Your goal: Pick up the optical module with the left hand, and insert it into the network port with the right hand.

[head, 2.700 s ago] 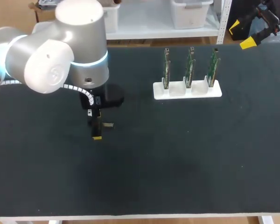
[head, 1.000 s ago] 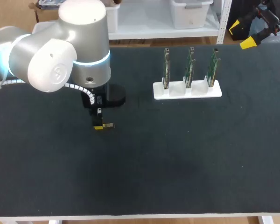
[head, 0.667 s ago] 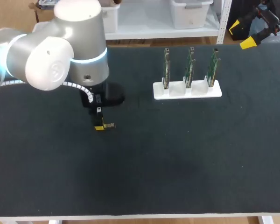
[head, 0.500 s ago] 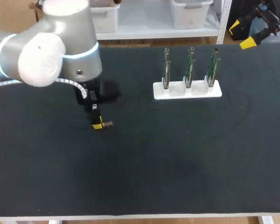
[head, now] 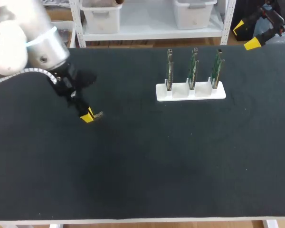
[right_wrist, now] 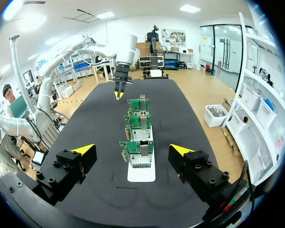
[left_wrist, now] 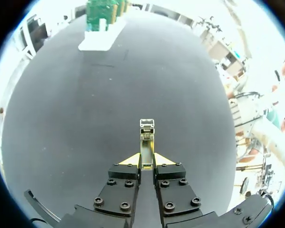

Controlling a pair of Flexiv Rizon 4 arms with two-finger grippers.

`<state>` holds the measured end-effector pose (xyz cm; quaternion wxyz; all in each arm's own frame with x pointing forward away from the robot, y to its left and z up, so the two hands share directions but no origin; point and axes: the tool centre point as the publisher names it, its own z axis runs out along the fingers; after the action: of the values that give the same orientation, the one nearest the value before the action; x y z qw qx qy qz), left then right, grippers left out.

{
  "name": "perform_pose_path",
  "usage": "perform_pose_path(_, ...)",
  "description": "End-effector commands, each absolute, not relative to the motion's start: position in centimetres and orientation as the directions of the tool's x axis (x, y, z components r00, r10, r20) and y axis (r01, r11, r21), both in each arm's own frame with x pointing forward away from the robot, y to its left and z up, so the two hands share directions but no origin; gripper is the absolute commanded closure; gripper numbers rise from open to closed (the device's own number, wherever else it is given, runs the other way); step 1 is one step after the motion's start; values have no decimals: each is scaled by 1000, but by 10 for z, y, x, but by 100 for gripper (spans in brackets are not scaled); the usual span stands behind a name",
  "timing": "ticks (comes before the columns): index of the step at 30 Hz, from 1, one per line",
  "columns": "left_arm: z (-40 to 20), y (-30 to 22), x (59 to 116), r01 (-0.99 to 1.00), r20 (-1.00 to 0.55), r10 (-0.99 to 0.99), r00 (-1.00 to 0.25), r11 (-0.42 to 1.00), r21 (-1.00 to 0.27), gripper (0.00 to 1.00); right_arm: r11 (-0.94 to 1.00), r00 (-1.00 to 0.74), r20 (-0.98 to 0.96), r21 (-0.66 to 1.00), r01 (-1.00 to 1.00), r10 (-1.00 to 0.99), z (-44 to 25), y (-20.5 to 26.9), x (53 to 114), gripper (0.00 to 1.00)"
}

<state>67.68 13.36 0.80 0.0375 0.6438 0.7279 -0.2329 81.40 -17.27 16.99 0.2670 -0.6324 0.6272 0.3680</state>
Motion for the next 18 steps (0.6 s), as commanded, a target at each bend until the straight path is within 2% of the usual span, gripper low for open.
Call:
perform_pose_path(1,16,141,675,955,-434,879,-200,76,-287,100,-280,-58,-800,276,-920,-597,170,-174,822,0)
perform_pose_path(18,65,133,690,948,-579,783,-230,44,-316,100,-280,-58,-800,276,-920,-597,170,-174,822,0)
